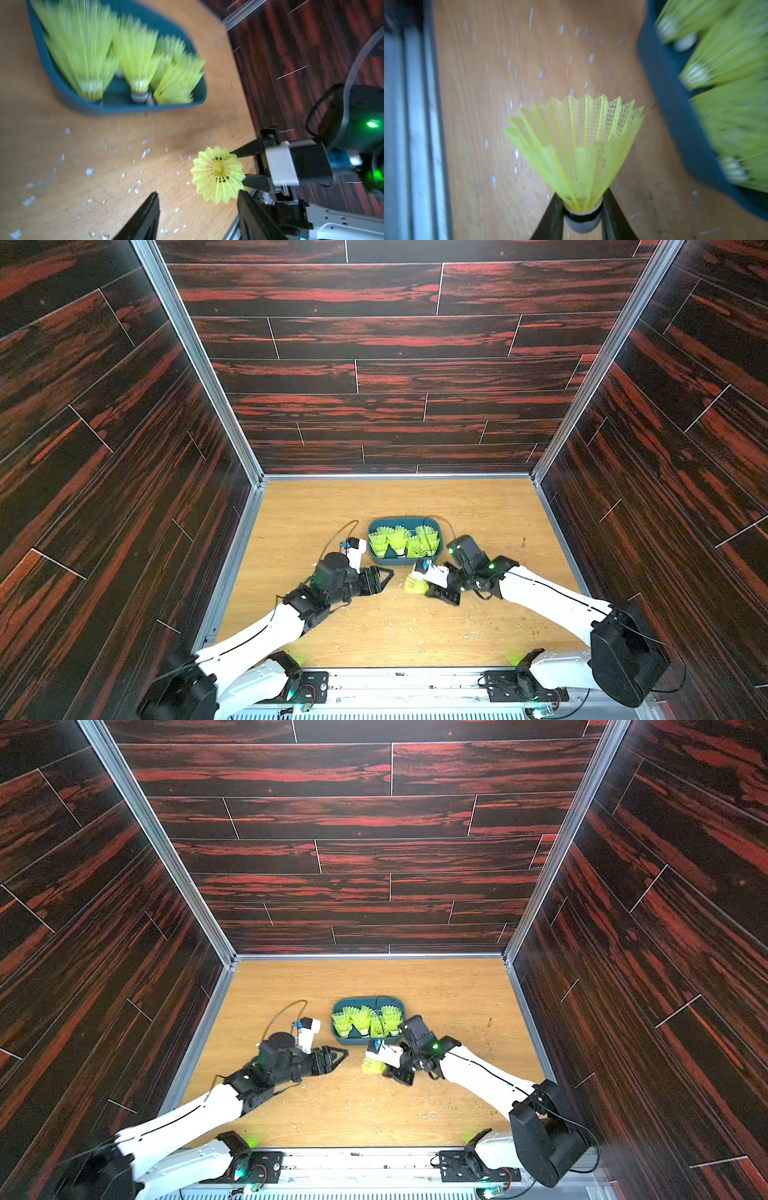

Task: Put the shuttlecocks into the storage box
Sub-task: Place the shuttlecock in the storage box.

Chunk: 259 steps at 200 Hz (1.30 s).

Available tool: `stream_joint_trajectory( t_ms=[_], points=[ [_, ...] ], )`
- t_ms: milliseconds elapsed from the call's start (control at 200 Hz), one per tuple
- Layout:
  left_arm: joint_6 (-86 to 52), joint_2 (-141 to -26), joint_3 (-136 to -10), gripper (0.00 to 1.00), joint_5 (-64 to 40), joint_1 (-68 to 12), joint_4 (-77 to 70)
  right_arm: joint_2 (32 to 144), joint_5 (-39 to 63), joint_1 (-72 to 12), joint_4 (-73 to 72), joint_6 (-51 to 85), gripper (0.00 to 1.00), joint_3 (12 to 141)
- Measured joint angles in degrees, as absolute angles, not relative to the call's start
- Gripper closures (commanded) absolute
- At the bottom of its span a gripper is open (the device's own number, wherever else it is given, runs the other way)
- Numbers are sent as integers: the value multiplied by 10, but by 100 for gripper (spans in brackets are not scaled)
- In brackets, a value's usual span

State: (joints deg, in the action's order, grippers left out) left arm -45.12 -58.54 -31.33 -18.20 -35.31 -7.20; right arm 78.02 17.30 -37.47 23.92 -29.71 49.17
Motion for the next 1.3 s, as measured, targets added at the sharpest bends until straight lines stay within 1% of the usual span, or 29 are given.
stream_joint_trajectory(
  t_ms=[200,421,686,977,1137,1298],
  points=[
    [-422,-586,-367,36,-175,-342,-24,780,201,-350,201,-187,84,531],
    [-386,-652,-434,36,-178,-340,16,786,208,-293,155,-49,82,548],
    [-363,-730,-492,36,-191,-337,31,863,185,-291,143,86,79,602],
    [-359,-761,-512,36,-200,-337,39,907,154,-292,153,171,77,610],
    [-359,-766,-512,36,-203,-337,39,923,141,-298,158,193,74,617],
    [-360,-784,-516,36,-206,-337,43,946,124,-306,165,208,74,645]
  ],
)
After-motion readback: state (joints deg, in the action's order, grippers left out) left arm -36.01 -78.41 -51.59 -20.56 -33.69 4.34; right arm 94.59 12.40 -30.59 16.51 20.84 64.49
